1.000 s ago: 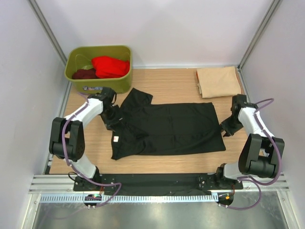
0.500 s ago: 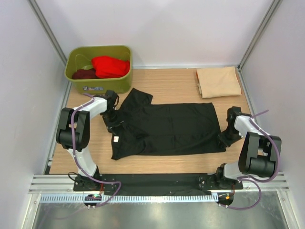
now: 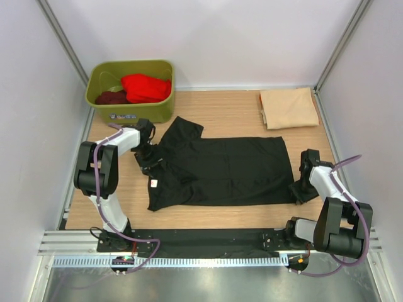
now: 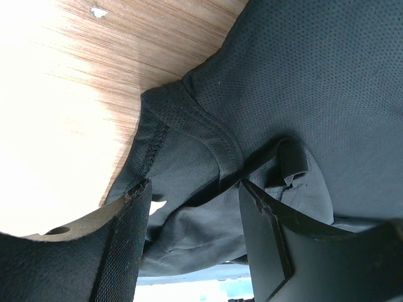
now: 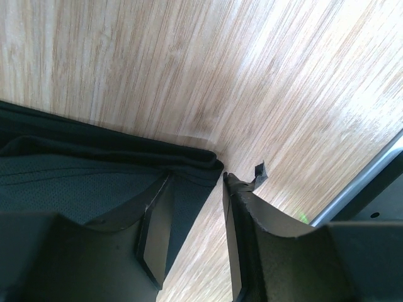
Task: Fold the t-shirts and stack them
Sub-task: Fold the tshirt
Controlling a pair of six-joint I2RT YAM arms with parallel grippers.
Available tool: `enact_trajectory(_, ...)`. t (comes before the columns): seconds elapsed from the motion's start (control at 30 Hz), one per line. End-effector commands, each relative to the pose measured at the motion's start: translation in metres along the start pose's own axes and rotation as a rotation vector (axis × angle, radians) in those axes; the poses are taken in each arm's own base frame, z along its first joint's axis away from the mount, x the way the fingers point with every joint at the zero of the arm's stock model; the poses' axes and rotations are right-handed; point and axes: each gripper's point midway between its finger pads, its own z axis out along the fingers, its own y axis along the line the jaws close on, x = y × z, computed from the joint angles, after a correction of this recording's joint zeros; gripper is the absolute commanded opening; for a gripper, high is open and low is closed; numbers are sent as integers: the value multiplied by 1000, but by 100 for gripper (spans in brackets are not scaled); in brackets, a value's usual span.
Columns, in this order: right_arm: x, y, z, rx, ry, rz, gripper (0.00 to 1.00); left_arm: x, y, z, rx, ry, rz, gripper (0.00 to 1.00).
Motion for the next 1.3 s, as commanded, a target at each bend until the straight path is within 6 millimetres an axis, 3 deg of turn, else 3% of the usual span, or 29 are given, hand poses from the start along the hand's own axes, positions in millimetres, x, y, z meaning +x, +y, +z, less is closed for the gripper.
enact_trajectory(0.0, -7, -15, 4, 76, -50, 26, 44, -8, 20, 26, -81, -17, 0, 60)
enact_trajectory(0.13, -19, -3, -16, 29, -71, 31, 40, -10, 10, 18, -45, -16, -7, 60)
enact_trajectory(0.27, -47, 19, -50, -39, -123, 37, 39, -18, -5, -4, 7, -47, 5, 60)
enact_trajectory(0.37, -55, 30, -58, -38, -110, 32, 39, -25, -15, -23, 45, -89, 19, 60)
enact_trajectory(0.7, -29, 57, -33, -71, 44, 95, 32, -40, -52, -53, 198, -143, 73, 59)
enact_trajectory(0.77, -23, 55, -23, -42, 64, 97, 32, -31, -65, -53, 285, -101, 79, 58)
enact_trajectory(0.87, -19, 50, -9, -11, 61, 96, 32, -25, -86, -47, 403, -61, 92, 54)
enact_trajectory(0.97, -17, 40, 2, 35, 50, 75, 32, -19, -90, -24, 407, -42, 105, 49)
enact_trajectory(1.13, -16, 23, 10, 88, 18, 44, 32, -14, -80, 10, 374, -1, 82, 44)
enact_trajectory(1.27, -14, 18, 12, 80, 5, 32, 33, -14, -62, 23, 290, -8, 81, 38)
